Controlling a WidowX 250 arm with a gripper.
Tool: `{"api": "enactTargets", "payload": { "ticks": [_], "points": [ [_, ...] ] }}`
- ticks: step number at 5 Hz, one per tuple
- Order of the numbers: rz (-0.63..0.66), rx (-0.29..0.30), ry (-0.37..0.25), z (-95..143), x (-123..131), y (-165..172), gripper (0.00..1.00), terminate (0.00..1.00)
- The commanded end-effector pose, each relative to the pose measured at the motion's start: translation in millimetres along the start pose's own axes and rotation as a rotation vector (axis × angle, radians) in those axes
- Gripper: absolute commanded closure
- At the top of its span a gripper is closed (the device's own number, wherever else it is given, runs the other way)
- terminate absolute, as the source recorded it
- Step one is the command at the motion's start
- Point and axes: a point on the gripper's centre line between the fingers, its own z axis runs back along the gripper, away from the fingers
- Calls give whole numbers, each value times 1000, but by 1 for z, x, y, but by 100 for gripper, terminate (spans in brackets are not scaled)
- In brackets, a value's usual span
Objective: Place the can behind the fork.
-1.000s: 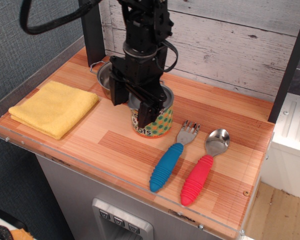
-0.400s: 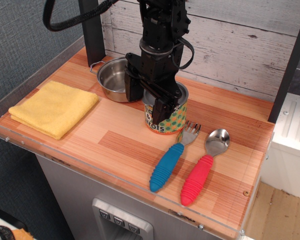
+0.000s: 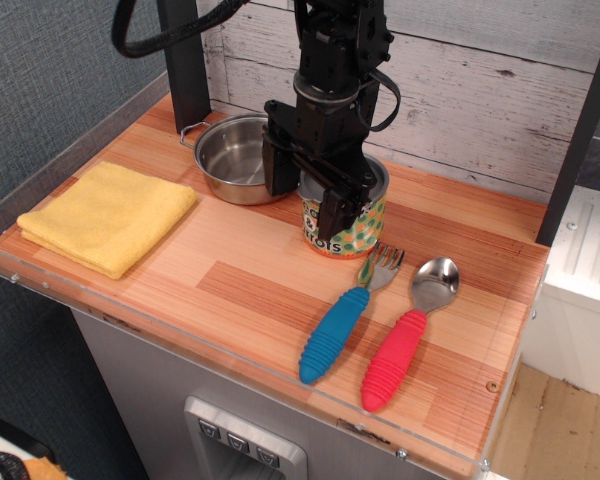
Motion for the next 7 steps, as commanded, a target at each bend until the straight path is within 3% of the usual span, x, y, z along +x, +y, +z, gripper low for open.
{"api": "enactTargets", "payload": {
  "ticks": [1, 5, 6, 7],
  "points": [
    [-6, 14, -51, 14, 22, 3, 0, 0],
    [-25, -29, -99, 18, 55, -4, 0, 0],
    [-18, -32, -101, 24, 53, -7, 0, 0],
    [74, -14, -66, 39, 36, -3, 0, 0]
  ]
}}
